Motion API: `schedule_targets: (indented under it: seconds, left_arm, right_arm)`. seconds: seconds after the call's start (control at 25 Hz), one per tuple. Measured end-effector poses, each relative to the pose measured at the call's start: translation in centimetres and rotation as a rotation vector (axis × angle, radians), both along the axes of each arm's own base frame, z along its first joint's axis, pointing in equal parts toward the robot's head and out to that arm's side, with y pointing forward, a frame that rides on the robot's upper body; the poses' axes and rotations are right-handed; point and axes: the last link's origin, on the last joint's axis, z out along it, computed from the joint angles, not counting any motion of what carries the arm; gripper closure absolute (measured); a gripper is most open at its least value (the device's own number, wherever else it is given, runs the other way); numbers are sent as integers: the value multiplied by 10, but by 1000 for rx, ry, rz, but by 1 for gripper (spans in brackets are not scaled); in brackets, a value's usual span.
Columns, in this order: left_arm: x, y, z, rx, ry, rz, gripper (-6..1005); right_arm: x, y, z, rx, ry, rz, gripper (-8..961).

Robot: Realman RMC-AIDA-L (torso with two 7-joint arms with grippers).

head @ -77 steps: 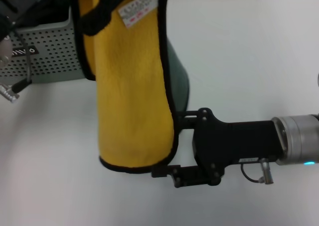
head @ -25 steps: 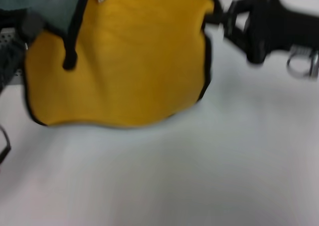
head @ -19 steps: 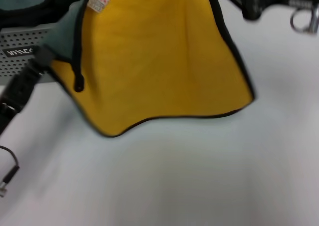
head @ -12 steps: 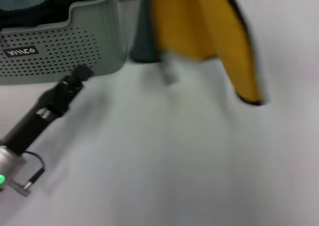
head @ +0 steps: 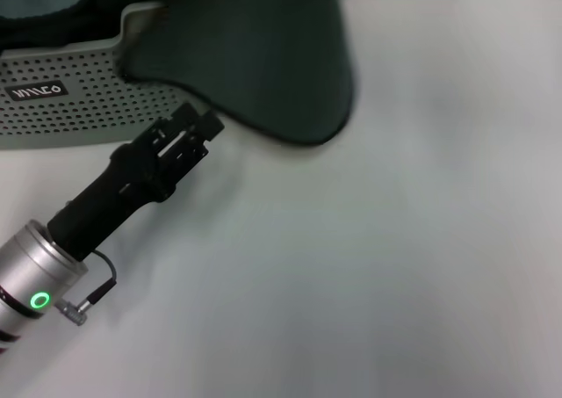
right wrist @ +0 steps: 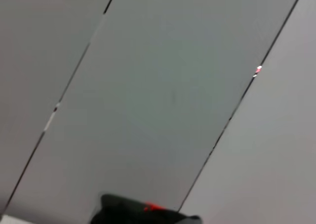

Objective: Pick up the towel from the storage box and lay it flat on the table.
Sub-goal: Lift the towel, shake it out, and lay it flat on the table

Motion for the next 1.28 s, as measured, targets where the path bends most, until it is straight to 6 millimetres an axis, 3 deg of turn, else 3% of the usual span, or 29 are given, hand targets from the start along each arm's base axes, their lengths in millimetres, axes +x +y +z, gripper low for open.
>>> schedule_targets:
  seconds: [0.6,1.12,1.28]
  left_arm:
    - [-18,-13,14,88,-12,75,400]
    - [-3,-2,-4,119,69,10,399]
    - [-6,-1,-1,152,73,27,398]
  right_arm:
    - [3,4,9,34,7,-14,941]
    - [-3,1,6,21,17,0,938]
    - [-4,0,6,22,17,6,937]
